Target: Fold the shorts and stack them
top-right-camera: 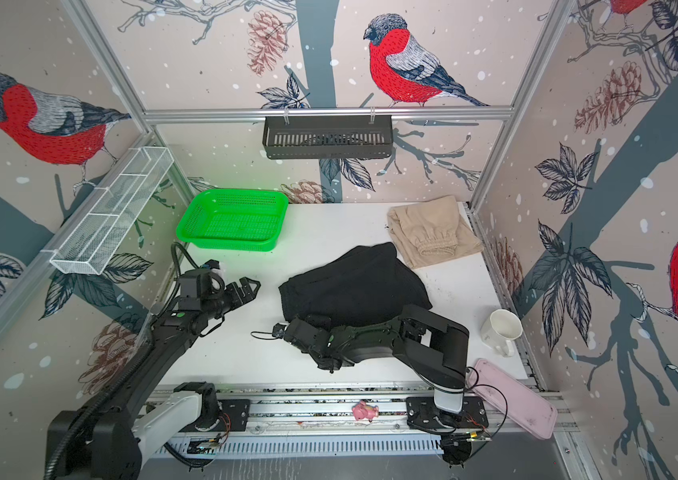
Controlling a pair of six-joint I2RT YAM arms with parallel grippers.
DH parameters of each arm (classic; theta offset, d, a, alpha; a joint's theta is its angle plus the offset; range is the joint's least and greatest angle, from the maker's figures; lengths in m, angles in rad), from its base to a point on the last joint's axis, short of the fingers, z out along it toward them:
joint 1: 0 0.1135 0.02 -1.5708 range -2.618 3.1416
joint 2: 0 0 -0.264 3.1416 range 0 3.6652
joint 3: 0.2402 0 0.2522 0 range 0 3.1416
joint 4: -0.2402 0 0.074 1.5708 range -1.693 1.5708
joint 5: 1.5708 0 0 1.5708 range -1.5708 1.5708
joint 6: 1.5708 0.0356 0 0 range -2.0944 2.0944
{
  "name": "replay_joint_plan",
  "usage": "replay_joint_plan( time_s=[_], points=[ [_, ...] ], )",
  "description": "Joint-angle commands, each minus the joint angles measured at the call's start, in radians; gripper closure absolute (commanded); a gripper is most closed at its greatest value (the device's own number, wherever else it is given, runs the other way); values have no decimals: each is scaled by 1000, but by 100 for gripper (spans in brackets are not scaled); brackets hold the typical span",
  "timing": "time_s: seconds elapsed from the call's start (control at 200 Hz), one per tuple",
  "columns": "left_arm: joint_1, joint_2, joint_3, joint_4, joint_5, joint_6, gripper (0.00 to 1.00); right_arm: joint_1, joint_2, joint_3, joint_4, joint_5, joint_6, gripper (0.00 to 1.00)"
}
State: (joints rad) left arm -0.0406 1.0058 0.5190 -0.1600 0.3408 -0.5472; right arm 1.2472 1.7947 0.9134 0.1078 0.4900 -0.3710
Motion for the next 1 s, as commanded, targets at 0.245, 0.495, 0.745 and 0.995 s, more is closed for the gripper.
replay_joint_plan(
  time_s=[0.245,0.495,0.745,0.995],
  points=[
    [-68,-32,-236,454,193,-290,3,-71,-80,-108,241,-234,188,99],
    [-105,2,-334,693,217,-463,3,-72,-87,-153,311,-244,206,99],
    [-149,109,-346,840,234,-532,3,-66,-87,-177,360,-226,213,100],
    [-194,221,-292,856,242,-506,3,-55,-66,-169,375,-205,192,99]
  ],
)
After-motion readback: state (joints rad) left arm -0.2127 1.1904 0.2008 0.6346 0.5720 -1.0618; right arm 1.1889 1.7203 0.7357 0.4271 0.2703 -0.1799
